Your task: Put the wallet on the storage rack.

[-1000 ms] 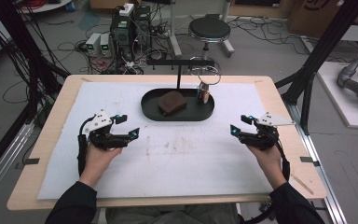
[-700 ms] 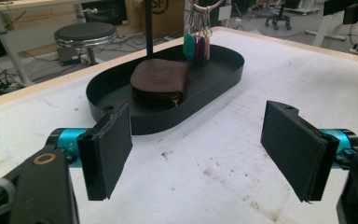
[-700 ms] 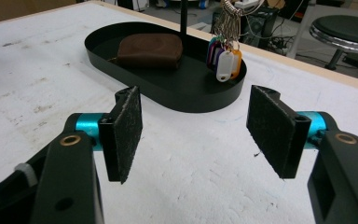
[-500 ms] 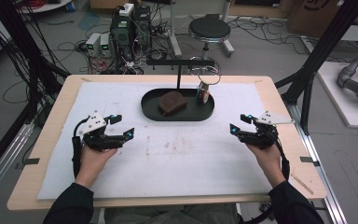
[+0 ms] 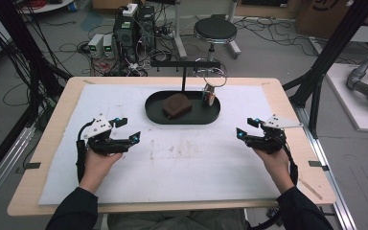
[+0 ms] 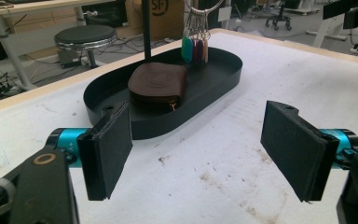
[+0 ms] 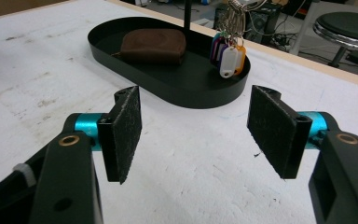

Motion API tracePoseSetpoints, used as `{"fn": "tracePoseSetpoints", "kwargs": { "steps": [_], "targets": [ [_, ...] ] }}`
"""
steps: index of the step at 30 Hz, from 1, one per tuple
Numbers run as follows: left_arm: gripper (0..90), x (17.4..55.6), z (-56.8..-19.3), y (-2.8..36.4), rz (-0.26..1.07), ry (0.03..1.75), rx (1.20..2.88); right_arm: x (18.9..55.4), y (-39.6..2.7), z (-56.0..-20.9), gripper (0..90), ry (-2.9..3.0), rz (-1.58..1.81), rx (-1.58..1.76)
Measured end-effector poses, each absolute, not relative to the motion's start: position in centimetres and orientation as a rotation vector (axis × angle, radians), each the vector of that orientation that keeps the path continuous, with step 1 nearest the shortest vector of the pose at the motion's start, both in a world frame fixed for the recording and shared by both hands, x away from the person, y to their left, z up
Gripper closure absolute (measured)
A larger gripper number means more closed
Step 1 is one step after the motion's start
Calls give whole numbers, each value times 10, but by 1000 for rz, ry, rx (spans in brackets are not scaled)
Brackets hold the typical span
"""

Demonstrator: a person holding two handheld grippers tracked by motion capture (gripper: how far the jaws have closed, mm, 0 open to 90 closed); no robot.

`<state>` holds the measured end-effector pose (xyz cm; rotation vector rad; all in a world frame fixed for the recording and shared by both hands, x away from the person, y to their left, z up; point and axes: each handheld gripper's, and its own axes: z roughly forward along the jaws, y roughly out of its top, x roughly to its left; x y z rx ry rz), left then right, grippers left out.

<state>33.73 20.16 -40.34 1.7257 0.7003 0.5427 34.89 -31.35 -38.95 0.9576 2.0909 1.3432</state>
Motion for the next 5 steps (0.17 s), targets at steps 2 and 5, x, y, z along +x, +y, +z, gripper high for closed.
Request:
{"fn": "tracePoseSetpoints", "kwargs": {
  "steps": [2,5],
  "targets": [
    [247,337,-403,202,545,704,1730,351,-312,-391,360,2092,1343,955],
    [247,337,-402,202,546,705,1726,352,-310,-392,360,2099,1337,948]
  ]
}}
